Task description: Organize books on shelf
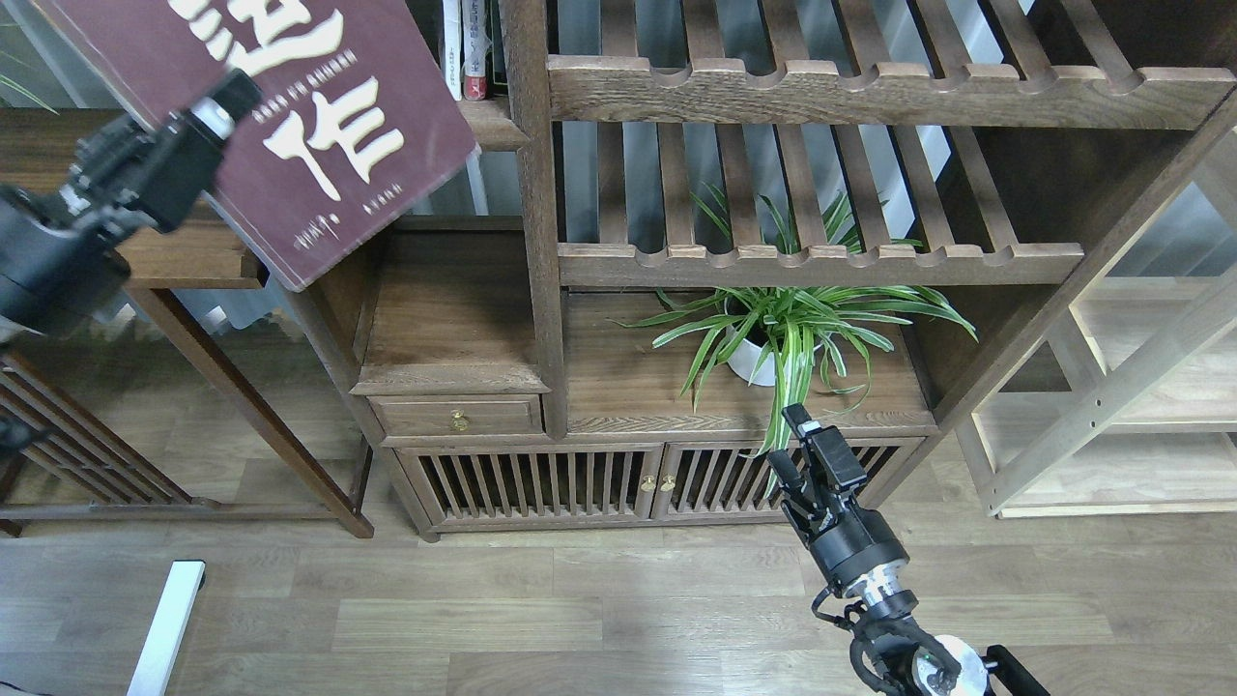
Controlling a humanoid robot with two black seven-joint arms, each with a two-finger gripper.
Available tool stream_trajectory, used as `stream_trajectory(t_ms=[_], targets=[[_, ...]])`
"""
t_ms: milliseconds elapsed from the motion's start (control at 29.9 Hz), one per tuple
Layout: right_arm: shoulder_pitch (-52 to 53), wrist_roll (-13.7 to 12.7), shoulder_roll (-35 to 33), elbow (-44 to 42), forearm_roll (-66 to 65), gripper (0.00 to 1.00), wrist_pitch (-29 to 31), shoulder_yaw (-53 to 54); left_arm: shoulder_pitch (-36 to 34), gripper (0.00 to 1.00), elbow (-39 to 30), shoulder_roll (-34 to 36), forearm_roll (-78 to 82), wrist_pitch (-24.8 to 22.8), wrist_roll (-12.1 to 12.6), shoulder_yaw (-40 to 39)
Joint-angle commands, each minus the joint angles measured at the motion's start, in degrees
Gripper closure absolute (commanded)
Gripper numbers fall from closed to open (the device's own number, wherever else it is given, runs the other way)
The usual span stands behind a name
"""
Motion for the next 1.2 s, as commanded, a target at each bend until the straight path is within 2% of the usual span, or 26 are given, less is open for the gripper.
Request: stream_trajectory(t_ms=[0, 200, 568, 735, 936, 1036, 1169], targets=[[-0.1, 0.0, 0.0, 0.1, -0.4, 0.05, 0.0, -0.7, -0.2, 1.0, 0.1, -0.1, 3.0, 0.0, 1.6, -3.2], [0.2, -0.3, 0.0, 0.1, -1.7, 0.05, 0.0, -1.8, -2.0, 1.0, -0.1, -1.7, 6.7, 0.0, 1.6, -5.0], [0.8, -0.3, 0.0, 0.3, -3.2, 0.05, 0.0, -4.5, -3.8, 1.0, 0.7, -3.5, 12.1, 18.9, 1.1, -6.6], [0.7, -0.3, 0.0, 0.4, -3.2, 0.05, 0.0, -5.5, -9.9, 1.0, 2.8, -4.0, 15.3, 24.2, 1.8, -3.6], [0.9, -0.3, 0.0, 0.9, -3.2, 0.05, 0.0, -6.0, -18.7, 1.0, 6.1, -3.8, 16.6, 26.6, 2.8, 3.8], [0.9, -0.3, 0.0, 0.9, -3.2, 0.05, 0.0, -6.0, -22.4, 1.0, 7.1, -3.9, 17.5, 31.3, 3.1, 7.0], [1.1, -0.3, 0.0, 0.9, -3.2, 0.05, 0.0, -6.0, -28.0, 1.0, 9.9, -4.0, 17.6, 35.4, 5.6, 11.9]])
